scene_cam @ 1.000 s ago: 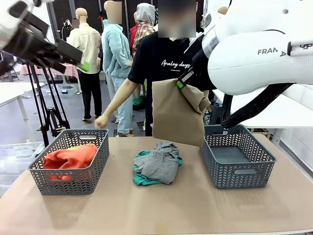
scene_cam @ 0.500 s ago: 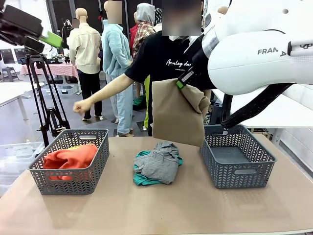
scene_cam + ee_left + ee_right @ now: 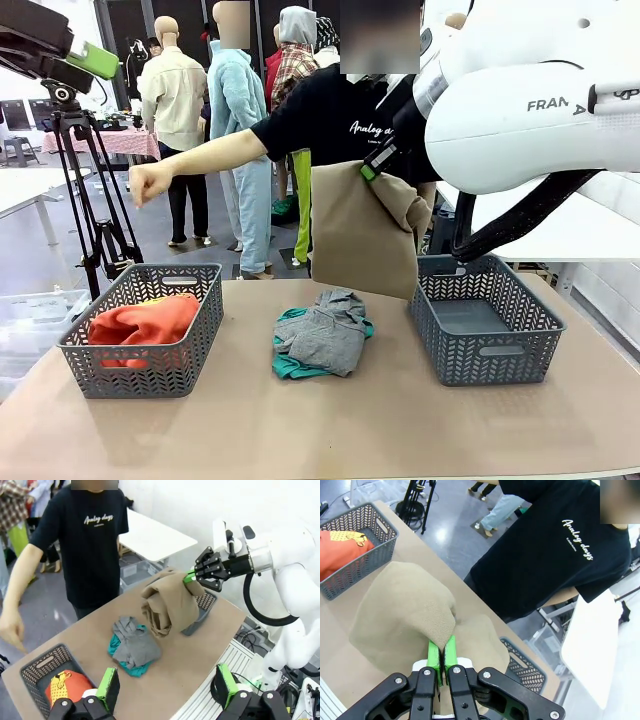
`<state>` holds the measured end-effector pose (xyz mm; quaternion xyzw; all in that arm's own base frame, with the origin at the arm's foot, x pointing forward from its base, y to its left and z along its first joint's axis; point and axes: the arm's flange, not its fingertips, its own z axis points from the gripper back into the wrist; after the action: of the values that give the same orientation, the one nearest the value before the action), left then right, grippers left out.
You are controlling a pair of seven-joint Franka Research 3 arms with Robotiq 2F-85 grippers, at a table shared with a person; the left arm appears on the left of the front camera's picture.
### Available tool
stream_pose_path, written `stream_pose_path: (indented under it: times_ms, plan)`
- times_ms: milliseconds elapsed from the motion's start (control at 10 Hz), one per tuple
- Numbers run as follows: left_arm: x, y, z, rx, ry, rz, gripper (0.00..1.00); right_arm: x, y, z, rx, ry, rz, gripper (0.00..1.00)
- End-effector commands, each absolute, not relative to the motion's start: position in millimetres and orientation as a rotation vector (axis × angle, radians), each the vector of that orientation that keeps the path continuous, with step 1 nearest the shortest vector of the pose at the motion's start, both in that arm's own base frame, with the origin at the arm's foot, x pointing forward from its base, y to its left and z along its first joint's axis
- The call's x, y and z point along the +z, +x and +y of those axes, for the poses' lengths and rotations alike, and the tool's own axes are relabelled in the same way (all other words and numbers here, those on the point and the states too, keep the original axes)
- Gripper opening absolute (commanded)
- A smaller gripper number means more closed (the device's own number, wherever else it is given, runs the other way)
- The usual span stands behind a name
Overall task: Sort the tops and bottoms.
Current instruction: Sort the clothes according to human instructions.
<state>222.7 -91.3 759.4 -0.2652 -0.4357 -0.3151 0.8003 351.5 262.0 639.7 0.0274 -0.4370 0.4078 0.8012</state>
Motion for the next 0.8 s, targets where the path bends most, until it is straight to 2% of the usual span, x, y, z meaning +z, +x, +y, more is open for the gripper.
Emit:
stream_pose_path:
  times_ms: [0, 200, 300, 700]
  plan:
    - [759.6, 224.5, -90.2, -0.671, -0.56, -0.952, 1.0, 644.0, 349.5, 262.4, 0.862, 0.055, -0.938, 0.0]
    - [757.7, 225.9, -91.3, -0.594, -0.519, -0.981, 1.0, 644.0, 349.5, 262.4, 0.862, 0.055, -0.938, 0.0]
    - [760.0, 223.3, -89.2, -0.66, -0.557, -0.943, 1.0, 644.0, 349.5, 262.4, 0.862, 0.055, -0.938, 0.0]
    - [760.0, 223.3, -89.2, -0.66, -0.557, -0.943, 1.0, 644.0, 349.5, 262.4, 0.862, 0.055, -0.938, 0.0]
